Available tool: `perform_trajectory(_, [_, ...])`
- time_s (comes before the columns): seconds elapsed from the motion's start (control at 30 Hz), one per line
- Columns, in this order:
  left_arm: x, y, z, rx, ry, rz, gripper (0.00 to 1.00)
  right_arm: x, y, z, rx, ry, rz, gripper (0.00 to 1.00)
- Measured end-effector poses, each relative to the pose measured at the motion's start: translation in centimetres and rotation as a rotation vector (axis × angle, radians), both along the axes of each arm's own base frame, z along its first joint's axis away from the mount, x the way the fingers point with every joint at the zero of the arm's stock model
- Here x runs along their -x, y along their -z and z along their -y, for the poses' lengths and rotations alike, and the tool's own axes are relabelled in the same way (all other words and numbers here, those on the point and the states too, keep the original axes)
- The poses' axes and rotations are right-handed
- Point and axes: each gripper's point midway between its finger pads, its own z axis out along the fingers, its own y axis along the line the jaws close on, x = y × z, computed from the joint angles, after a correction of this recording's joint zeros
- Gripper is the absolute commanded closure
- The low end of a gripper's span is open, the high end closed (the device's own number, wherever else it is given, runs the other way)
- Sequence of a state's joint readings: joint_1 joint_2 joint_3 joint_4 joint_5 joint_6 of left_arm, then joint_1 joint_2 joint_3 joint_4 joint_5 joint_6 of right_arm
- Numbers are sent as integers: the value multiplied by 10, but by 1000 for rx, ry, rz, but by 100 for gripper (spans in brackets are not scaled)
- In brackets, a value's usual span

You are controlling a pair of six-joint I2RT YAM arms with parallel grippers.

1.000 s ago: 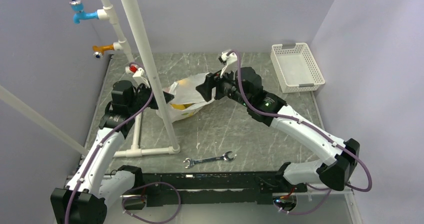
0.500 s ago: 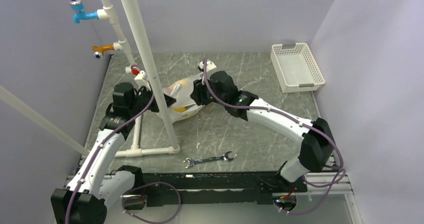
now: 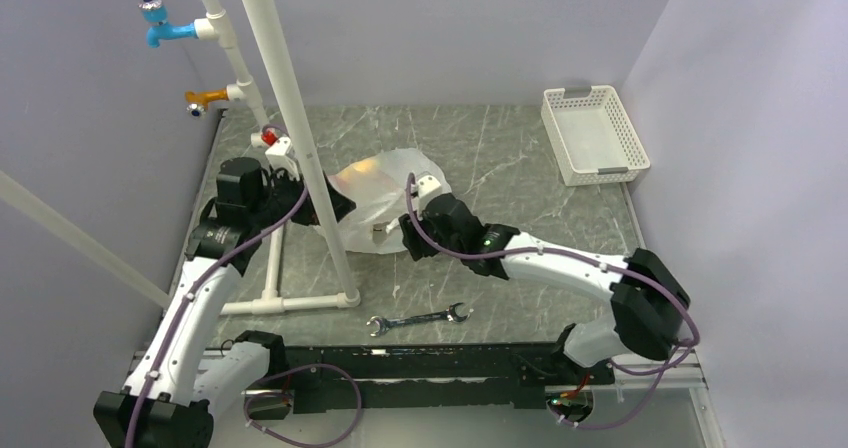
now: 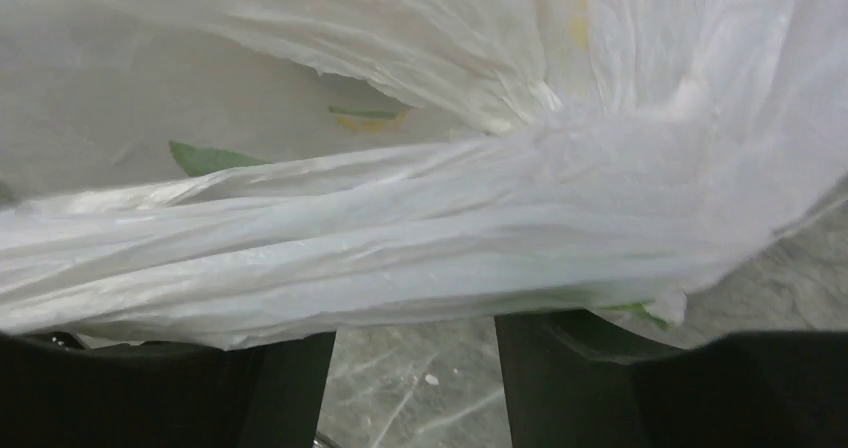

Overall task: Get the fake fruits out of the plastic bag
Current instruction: Adjust the plastic bag at the center of the board.

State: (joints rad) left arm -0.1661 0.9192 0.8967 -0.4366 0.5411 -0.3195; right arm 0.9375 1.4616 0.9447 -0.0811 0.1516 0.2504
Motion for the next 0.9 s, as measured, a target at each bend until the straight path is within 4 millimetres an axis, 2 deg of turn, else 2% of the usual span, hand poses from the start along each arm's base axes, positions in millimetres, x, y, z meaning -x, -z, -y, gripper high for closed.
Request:
perform_trajectory(0.13, [-5,-25,-4,-26,-13,77,1,4,0,16,-9,25,23,38])
perform_trajectory(0.3, [-11,-27,-16,-93,-58,112,1,-3,0,24,7,76,45,37])
perform_trajectory(0.4, [-23,-35,-16,-116,-53,111,1,-4,-3,27,8,90,56,36])
perform_trajectory(0.5, [-39,-36,-8,-111,-11,92,1,-3,-16,34,-18,107,81,34])
perform_trajectory(0.67, [-55,-17,9,-68,56,5,1,-2,-56,41,-120,133,130,26])
perform_trajectory(0.73, [-59,-14,21,-30,90,-41,1,-4,-70,47,-173,145,132,22])
perform_trajectory(0.8, [-63,-15,35,9,137,-64,1,-12,-83,58,-231,163,123,15])
perform_trajectory(0.9, [-56,-12,63,54,230,-96,4,-20,-90,67,-278,144,105,6])
